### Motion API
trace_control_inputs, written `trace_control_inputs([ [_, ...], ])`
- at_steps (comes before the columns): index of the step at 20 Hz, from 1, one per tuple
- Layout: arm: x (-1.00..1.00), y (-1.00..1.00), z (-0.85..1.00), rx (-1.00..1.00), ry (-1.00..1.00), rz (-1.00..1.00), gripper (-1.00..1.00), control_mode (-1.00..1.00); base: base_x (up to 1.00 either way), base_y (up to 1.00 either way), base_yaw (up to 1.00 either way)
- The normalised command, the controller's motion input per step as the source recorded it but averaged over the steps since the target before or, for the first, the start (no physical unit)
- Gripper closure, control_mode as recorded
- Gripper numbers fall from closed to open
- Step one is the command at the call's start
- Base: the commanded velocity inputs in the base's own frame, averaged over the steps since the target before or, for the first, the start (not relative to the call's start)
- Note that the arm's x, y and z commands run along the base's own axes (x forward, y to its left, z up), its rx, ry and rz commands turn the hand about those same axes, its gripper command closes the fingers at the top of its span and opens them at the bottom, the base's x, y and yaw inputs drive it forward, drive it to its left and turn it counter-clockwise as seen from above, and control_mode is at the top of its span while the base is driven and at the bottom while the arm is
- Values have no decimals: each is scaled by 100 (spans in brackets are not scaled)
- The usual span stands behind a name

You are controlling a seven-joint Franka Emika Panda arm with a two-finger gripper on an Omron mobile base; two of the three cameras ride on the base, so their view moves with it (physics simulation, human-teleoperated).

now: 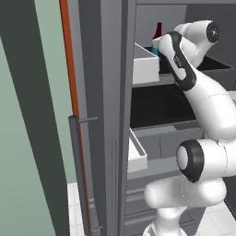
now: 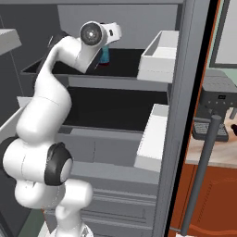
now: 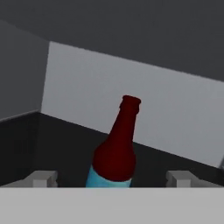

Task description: Place the beer on the top shelf of the fridge to keep it out of children's reach, and place the mushroom and eggplant on lower shelves for easy access.

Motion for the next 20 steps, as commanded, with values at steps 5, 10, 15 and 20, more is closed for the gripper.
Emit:
trace_control_inputs([
  [5,-99,0,-2,-9,10,0,-100,-100,0,0,0],
  [10,-100,0,-21,-6,7,0,-100,-100,0,0,0],
  [15,-100,0,-46,-5,9,0,-100,-100,0,0,0],
  [20,-95,0,-32,-2,10,-1,-100,-100,0,0,0],
])
